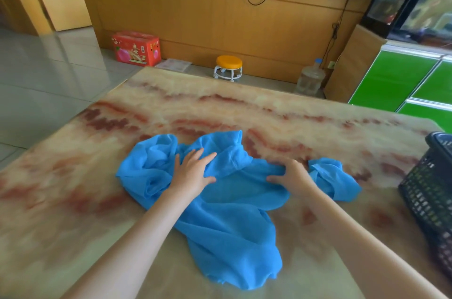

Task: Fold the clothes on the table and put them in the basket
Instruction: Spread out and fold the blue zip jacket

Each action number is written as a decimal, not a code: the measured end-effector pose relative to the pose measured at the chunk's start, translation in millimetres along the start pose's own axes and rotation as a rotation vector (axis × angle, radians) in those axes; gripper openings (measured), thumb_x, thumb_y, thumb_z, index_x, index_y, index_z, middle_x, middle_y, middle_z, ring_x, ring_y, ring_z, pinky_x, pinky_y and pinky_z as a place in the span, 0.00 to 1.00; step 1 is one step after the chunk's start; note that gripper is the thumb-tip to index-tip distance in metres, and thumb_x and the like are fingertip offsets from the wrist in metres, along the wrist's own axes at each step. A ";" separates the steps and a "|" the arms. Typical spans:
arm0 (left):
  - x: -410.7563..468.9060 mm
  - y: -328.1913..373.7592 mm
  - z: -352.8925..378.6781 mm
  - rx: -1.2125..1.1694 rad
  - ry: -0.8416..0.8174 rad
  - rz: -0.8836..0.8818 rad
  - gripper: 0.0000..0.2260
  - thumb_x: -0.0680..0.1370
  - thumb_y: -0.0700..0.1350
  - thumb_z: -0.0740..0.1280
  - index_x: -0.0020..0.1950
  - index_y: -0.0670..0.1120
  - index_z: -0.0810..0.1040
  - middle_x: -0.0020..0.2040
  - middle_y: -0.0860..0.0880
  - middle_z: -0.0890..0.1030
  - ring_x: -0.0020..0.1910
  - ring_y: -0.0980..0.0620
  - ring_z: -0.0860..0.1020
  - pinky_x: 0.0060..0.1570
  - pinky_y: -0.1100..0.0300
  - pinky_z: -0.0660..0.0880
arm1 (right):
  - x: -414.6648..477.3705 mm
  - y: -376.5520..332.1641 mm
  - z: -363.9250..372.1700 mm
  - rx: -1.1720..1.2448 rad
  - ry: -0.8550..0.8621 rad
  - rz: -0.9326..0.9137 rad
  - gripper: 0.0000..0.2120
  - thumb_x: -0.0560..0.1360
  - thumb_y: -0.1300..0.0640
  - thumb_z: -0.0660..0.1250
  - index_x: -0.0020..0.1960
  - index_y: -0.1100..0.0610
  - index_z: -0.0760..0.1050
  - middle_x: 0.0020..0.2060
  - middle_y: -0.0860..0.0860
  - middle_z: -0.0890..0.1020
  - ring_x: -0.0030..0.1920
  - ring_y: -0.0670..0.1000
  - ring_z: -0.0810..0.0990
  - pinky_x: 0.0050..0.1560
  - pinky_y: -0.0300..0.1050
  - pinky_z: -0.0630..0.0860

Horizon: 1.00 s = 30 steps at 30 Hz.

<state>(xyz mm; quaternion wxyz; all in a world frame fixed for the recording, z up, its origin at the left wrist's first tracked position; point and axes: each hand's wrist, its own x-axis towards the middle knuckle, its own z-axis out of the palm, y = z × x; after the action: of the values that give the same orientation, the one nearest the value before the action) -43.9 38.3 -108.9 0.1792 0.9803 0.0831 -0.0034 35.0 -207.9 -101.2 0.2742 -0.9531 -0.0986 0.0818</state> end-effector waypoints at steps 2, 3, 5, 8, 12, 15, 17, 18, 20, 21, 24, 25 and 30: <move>5.0 -9.8 1.8 0.004 0.077 -0.005 0.24 0.75 0.50 0.69 0.71 0.54 0.69 0.69 0.48 0.69 0.69 0.49 0.67 0.67 0.55 0.60 | -1.1 7.7 0.9 -0.111 0.047 0.059 0.18 0.68 0.53 0.75 0.57 0.52 0.80 0.52 0.53 0.83 0.55 0.56 0.79 0.51 0.47 0.75; 7.3 -12.2 0.7 -0.007 0.137 -0.004 0.18 0.76 0.49 0.69 0.66 0.51 0.75 0.63 0.48 0.75 0.63 0.49 0.73 0.61 0.57 0.65 | -2.1 13.8 -4.9 -0.159 0.083 0.092 0.16 0.68 0.53 0.74 0.56 0.53 0.80 0.51 0.53 0.83 0.53 0.56 0.80 0.48 0.46 0.75; 9.1 -8.1 -2.2 -0.030 0.233 -0.011 0.08 0.76 0.48 0.67 0.53 0.48 0.80 0.50 0.48 0.80 0.53 0.47 0.78 0.48 0.56 0.68 | -7.4 26.0 -27.2 -0.230 0.191 0.148 0.15 0.70 0.53 0.73 0.55 0.53 0.80 0.51 0.55 0.83 0.53 0.57 0.80 0.46 0.46 0.74; 15.5 6.5 -3.3 -0.275 0.304 -0.136 0.07 0.78 0.48 0.65 0.48 0.45 0.78 0.44 0.46 0.81 0.46 0.44 0.78 0.40 0.55 0.68 | -21.8 50.8 -71.8 -0.224 0.362 0.228 0.13 0.70 0.57 0.73 0.54 0.52 0.81 0.51 0.59 0.82 0.52 0.60 0.80 0.46 0.48 0.73; 35.9 27.4 -10.1 -0.842 0.293 -0.320 0.08 0.80 0.44 0.62 0.52 0.40 0.76 0.37 0.46 0.83 0.39 0.49 0.82 0.38 0.59 0.74 | -30.0 85.9 -101.1 -0.348 -0.030 0.330 0.10 0.67 0.57 0.75 0.46 0.51 0.79 0.44 0.54 0.80 0.45 0.53 0.78 0.40 0.42 0.69; 43.0 49.9 -20.4 -1.334 0.136 -0.392 0.08 0.83 0.41 0.56 0.44 0.44 0.70 0.22 0.51 0.78 0.21 0.59 0.77 0.25 0.66 0.75 | -30.6 89.3 -98.3 -0.365 -0.208 0.256 0.11 0.66 0.56 0.77 0.43 0.48 0.76 0.42 0.50 0.78 0.45 0.50 0.75 0.40 0.38 0.69; 45.8 61.9 -23.8 -1.334 0.069 -0.316 0.10 0.83 0.41 0.54 0.43 0.48 0.68 0.35 0.47 0.81 0.24 0.61 0.79 0.30 0.64 0.75 | -27.8 80.7 -95.2 -0.187 -0.018 0.179 0.18 0.65 0.56 0.79 0.53 0.54 0.81 0.50 0.52 0.81 0.53 0.53 0.78 0.50 0.43 0.70; 47.6 65.5 -23.4 -1.306 0.067 -0.274 0.10 0.83 0.40 0.54 0.44 0.49 0.68 0.42 0.46 0.80 0.27 0.63 0.79 0.35 0.63 0.74 | -24.2 73.6 -91.9 -0.096 0.078 0.134 0.20 0.65 0.55 0.79 0.55 0.56 0.81 0.52 0.53 0.82 0.53 0.53 0.78 0.50 0.43 0.69; 48.5 69.1 -21.1 -1.251 0.083 -0.222 0.07 0.82 0.38 0.55 0.51 0.48 0.71 0.51 0.47 0.78 0.38 0.63 0.81 0.44 0.60 0.73 | -13.7 55.4 -81.9 0.104 0.140 0.061 0.20 0.65 0.55 0.79 0.55 0.56 0.80 0.50 0.52 0.83 0.48 0.51 0.78 0.48 0.43 0.70; 49.8 69.2 -18.8 -1.227 0.081 -0.207 0.08 0.82 0.38 0.57 0.59 0.46 0.72 0.55 0.48 0.77 0.46 0.60 0.80 0.50 0.58 0.73 | -7.2 44.1 -74.5 0.177 0.122 0.021 0.21 0.65 0.55 0.79 0.57 0.55 0.79 0.50 0.52 0.83 0.46 0.50 0.78 0.48 0.42 0.71; 49.7 68.0 -12.1 -1.078 0.103 -0.189 0.20 0.80 0.39 0.59 0.72 0.47 0.64 0.62 0.51 0.74 0.57 0.53 0.74 0.59 0.56 0.70 | 13.4 14.0 -48.5 0.222 0.031 -0.047 0.28 0.67 0.57 0.78 0.65 0.55 0.75 0.55 0.50 0.82 0.51 0.48 0.79 0.54 0.42 0.72; 47.5 68.3 -10.8 -1.001 0.127 -0.176 0.21 0.80 0.38 0.59 0.73 0.47 0.64 0.61 0.52 0.74 0.57 0.53 0.73 0.58 0.60 0.68 | 21.4 8.6 -39.0 0.228 -0.001 -0.055 0.30 0.67 0.55 0.77 0.67 0.55 0.74 0.58 0.51 0.81 0.54 0.49 0.79 0.58 0.44 0.73; 8.0 82.9 -0.7 -0.680 0.055 0.158 0.13 0.78 0.43 0.66 0.62 0.48 0.79 0.61 0.55 0.77 0.61 0.61 0.71 0.56 0.76 0.61 | 46.4 -3.7 -11.1 -0.005 -0.055 -0.020 0.24 0.66 0.46 0.76 0.60 0.50 0.79 0.53 0.50 0.81 0.57 0.51 0.78 0.54 0.45 0.73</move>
<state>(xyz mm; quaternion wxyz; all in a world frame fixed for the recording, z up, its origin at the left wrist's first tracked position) -22.4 -36.6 -79.5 0.4930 0.8676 0.0083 0.0648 81.6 -199.6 -94.7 0.2696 -0.9502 -0.1161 0.1050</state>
